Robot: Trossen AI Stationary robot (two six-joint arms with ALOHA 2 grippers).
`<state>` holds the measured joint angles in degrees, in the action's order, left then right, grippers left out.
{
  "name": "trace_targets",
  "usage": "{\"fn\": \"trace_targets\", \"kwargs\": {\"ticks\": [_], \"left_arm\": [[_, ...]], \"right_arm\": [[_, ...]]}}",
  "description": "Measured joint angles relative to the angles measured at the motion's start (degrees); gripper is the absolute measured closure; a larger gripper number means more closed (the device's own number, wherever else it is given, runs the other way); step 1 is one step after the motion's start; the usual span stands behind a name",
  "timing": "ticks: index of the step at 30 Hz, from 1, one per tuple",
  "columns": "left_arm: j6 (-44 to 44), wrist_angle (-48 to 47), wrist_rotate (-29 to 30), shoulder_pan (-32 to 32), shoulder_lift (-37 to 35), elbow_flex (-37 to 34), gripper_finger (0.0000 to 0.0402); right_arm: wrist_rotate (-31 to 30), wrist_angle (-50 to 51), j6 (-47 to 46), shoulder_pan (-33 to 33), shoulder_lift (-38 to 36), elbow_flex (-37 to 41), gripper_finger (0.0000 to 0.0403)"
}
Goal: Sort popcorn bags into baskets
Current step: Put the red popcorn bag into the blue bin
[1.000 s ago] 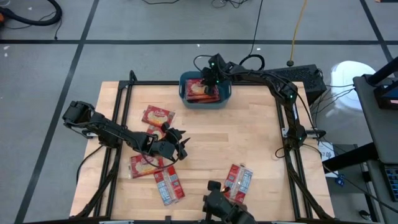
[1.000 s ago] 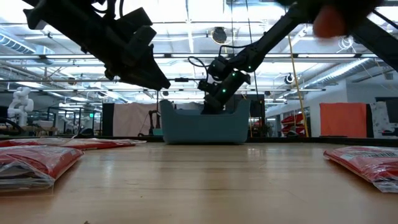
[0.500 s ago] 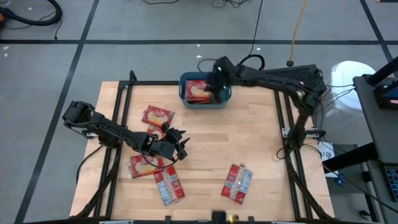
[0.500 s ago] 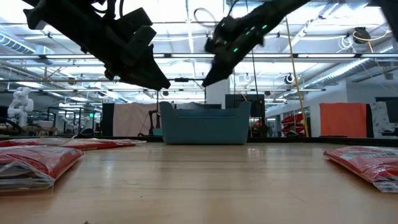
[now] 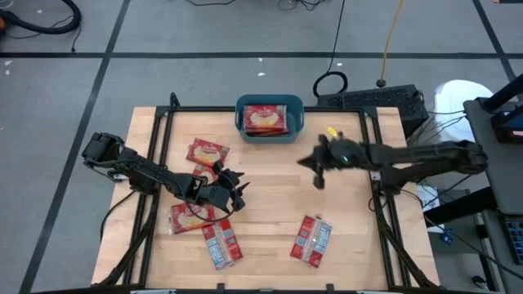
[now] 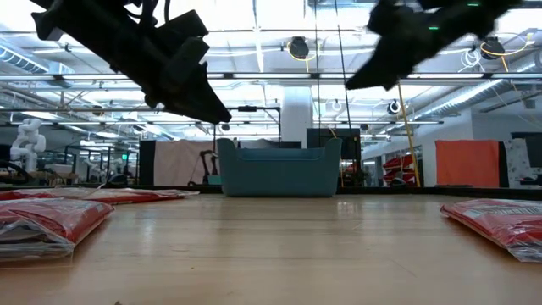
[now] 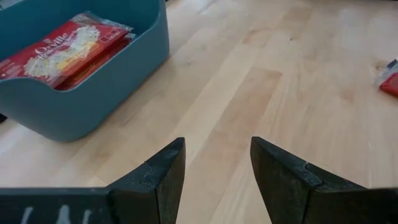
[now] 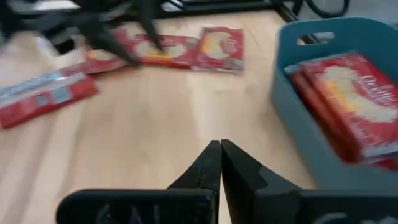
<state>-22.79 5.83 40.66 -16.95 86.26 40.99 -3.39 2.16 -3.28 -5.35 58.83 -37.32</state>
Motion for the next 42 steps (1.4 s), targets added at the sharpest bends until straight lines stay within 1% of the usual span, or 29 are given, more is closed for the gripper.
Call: {"fn": "trace_targets", "kwargs": {"ticks": [3,5,8,12,15,18,25,27,30,34,38,42], "left_arm": [[-0.31,-0.81,-1.01,0.00,0.00,0.00,0.0215],[-1.75,-2.19,-2.00,0.00,0.00,0.01,0.0215],[-6.48,-6.16,-2.20,-0.35,0.00,0.02,0.0215],[-14.18,-13.41,-2.35,-1.49,0.00,0.02,0.0215],[-19.33,-18.27,-2.31,-2.24,0.00,0.02,0.0215],[-22.81,-22.80,-3.02,-3.18,-0.69,0.02,0.0215],[-33.13,-33.62,-8.23,-3.97,-1.58,0.04,0.0215],[-34.71,-35.56,-9.63,-4.38,-1.57,0.02,0.0215],[-33.99,-36.03,-10.50,-5.89,-1.57,0.02,0.0215],[-32.20,-37.29,-13.61,-8.30,-2.32,0.02,0.0215],[-31.88,-36.56,-13.82,-10.20,-3.46,0.02,0.0215],[-26.39,-28.70,-12.50,-10.64,-3.88,0.04,0.0215]], "right_arm": [[-4.37,-4.89,-0.98,5.87,-3.91,6.79,0.0397],[-6.36,-8.49,-1.58,9.16,-4.92,10.24,0.0397],[-7.38,-13.89,-2.43,13.33,-4.97,14.28,0.0397],[-8.75,-22.00,-3.97,17.80,-3.30,18.52,0.0397],[-11.18,-26.29,-5.15,20.37,-1.32,20.60,0.0397],[-13.18,-27.93,-6.62,22.28,1.04,21.62,0.0397],[-13.45,-31.73,-7.71,23.98,6.79,21.63,0.0397],[-13.29,-32.99,-7.45,24.03,8.17,21.63,0.0397],[-13.37,-35.64,-6.60,23.96,10.22,21.63,0.0397],[-13.29,-38.42,-6.33,23.98,12.46,21.63,0.0397],[-13.01,-39.11,-6.46,23.96,13.82,21.61,0.0397],[-12.51,-39.21,-8.29,24.43,14.44,21.61,0.0397]]}}
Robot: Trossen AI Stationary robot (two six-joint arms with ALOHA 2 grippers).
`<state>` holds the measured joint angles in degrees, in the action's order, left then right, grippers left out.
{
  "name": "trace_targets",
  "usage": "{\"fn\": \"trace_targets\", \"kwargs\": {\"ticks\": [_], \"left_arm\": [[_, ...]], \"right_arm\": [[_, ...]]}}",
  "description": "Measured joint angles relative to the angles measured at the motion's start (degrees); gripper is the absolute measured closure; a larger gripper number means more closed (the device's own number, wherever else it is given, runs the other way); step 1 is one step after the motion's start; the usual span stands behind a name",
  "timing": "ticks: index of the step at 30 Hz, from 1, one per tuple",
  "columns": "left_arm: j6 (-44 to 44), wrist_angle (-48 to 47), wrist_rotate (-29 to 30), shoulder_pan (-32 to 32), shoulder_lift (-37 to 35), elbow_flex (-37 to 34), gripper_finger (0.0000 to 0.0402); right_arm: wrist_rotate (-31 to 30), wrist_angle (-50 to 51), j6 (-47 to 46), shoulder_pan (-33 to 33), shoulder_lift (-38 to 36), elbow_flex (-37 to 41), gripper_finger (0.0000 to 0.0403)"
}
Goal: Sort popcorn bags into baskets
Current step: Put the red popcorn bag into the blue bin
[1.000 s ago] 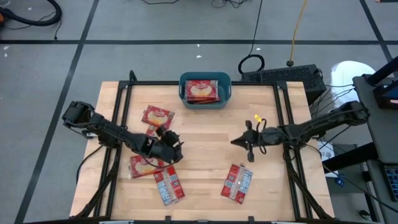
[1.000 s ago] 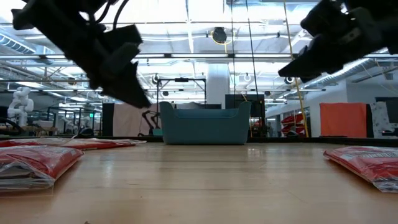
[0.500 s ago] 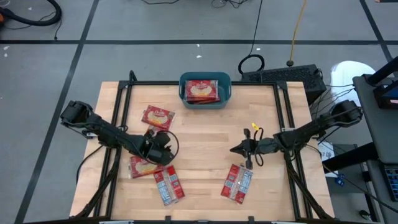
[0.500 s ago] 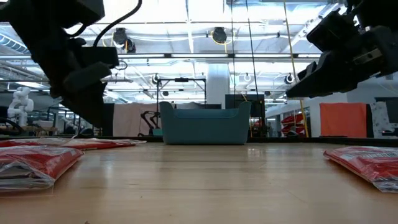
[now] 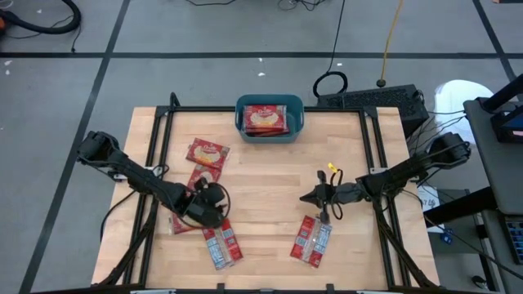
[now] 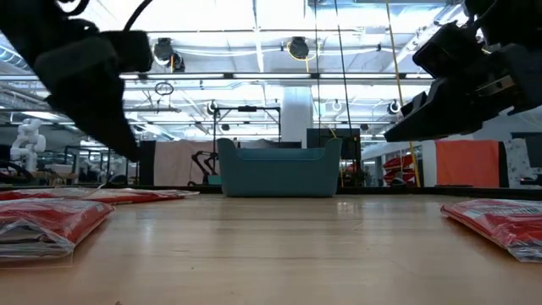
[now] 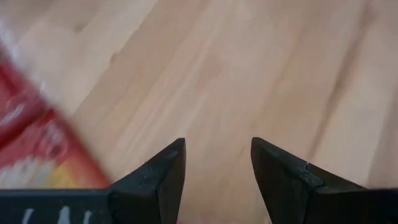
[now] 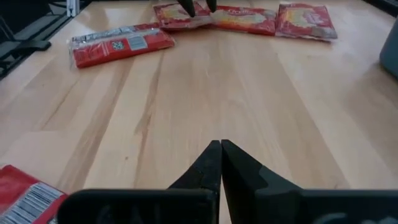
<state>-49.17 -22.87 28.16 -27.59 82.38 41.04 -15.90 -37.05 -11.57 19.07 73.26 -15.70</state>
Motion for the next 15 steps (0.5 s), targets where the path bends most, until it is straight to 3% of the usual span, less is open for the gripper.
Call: {"fn": "trace_targets", "kwargs": {"ticks": [7,11,15], "left_arm": [[12.58,12.56,3.75,0.35,0.01,-0.02,0.0215],[19.96,18.29,4.91,1.22,0.14,-0.02,0.0215],[23.73,21.19,4.92,2.31,0.86,-0.02,0.0215]], "right_arm": [[5.54,3.96,-5.94,5.66,0.01,-2.01,0.0393],[5.09,19.33,-11.16,11.49,0.05,-8.53,0.0378],[0.73,34.53,-14.96,17.96,0.08,-16.28,0.0360]]}}
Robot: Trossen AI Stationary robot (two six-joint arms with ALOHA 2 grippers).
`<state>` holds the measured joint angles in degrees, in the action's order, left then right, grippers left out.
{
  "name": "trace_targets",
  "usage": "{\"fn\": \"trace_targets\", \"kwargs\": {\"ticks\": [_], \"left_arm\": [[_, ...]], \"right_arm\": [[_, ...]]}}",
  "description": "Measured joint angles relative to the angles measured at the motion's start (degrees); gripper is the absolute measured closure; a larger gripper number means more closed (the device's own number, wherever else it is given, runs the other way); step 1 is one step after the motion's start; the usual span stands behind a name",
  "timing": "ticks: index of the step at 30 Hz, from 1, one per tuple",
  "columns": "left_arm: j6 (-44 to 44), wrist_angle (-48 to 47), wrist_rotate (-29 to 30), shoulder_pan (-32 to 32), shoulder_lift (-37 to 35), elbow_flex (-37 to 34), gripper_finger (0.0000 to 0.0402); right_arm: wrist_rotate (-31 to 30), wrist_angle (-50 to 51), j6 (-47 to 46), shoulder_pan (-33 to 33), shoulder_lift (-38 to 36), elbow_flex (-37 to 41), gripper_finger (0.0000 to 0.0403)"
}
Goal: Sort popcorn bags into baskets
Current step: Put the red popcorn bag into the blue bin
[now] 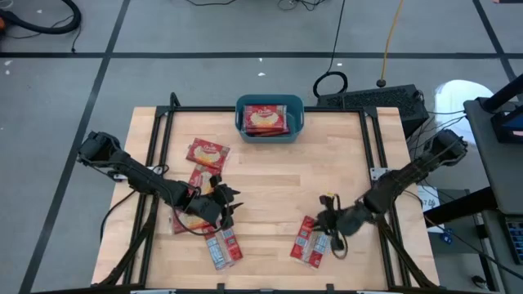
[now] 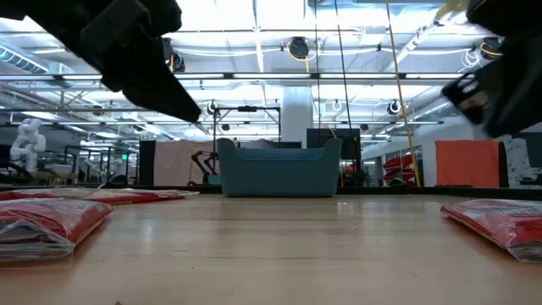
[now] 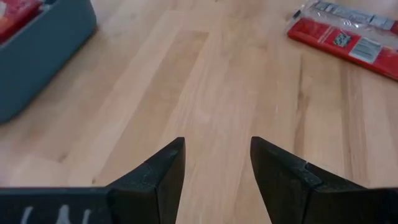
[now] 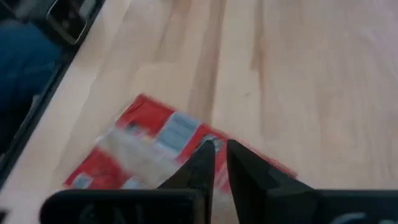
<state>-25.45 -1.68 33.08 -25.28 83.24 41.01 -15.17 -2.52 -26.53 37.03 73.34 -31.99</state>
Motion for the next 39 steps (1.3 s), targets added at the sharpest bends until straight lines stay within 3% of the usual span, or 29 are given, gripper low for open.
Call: {"fn": "trace_targets", "kwargs": {"ticks": [5,14,24,32,39], "left_arm": [[0.84,0.62,-0.02,0.55,0.54,0.00,0.0215],[0.96,4.79,-0.02,-0.41,2.50,0.00,0.0215],[0.95,8.68,-0.09,-0.45,5.78,0.00,0.0215],[1.17,9.76,-0.11,0.00,6.21,0.00,0.0215],[2.07,11.88,-0.08,1.10,6.21,0.00,0.0215]], "right_arm": [[-3.00,11.10,-3.42,7.51,-0.07,-6.72,0.0328],[-5.92,20.26,-13.74,15.73,1.92,-7.20,0.0262],[-10.07,20.85,-4.21,16.24,10.63,-7.19,0.0234],[-13.67,19.45,1.06,15.96,16.30,-7.34,0.0252],[-16.43,12.32,2.37,13.52,18.37,-7.18,0.0356]]}}
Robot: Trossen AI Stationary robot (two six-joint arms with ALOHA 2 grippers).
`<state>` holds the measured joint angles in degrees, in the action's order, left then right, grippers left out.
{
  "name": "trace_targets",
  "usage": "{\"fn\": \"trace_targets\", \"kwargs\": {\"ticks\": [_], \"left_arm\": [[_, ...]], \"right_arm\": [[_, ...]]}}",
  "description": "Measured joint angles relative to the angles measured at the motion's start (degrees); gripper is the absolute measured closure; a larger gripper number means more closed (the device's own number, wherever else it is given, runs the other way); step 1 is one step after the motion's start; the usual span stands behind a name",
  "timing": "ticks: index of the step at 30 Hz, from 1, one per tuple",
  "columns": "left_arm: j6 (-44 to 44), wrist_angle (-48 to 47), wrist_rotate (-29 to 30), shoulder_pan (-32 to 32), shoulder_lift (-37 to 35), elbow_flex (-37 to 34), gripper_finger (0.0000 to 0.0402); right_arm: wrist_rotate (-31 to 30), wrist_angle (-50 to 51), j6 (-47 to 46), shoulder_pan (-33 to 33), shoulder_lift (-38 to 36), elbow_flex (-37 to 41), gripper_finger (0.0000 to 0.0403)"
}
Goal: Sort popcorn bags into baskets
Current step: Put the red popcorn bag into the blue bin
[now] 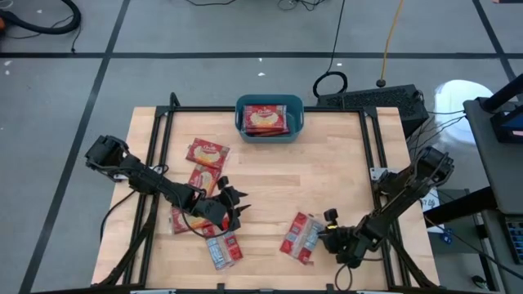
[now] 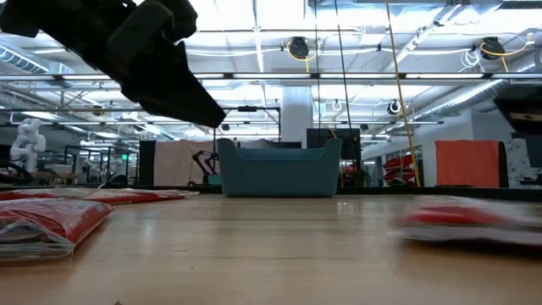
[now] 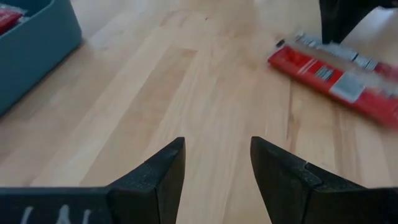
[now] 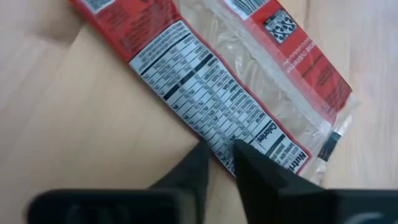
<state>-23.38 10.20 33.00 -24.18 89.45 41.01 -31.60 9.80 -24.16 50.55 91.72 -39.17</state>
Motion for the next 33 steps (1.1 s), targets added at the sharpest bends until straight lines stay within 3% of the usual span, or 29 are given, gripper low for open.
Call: {"fn": "trace_targets", "kwargs": {"ticks": [3,12,17,24,33], "left_arm": [[1.75,1.89,0.01,0.38,0.00,0.00,0.0215],[7.81,10.18,-0.03,0.06,2.15,0.00,0.0215],[6.36,10.51,-0.32,-0.06,4.54,0.00,0.0215],[5.28,10.62,-0.65,-2.36,7.03,0.00,0.0215],[4.57,11.38,-0.60,-3.07,7.91,-0.04,0.0215]], "right_arm": [[-0.51,-5.09,1.17,-1.62,1.33,0.08,0.0395],[-3.33,-21.99,1.55,-10.61,4.35,0.12,0.0400],[-2.59,-25.20,8.04,-12.68,2.46,0.12,0.0388],[3.21,-16.96,16.70,-8.91,-2.34,0.10,0.0307],[-2.90,-2.39,10.11,-6.78,-2.53,0.10,0.0181]]}}
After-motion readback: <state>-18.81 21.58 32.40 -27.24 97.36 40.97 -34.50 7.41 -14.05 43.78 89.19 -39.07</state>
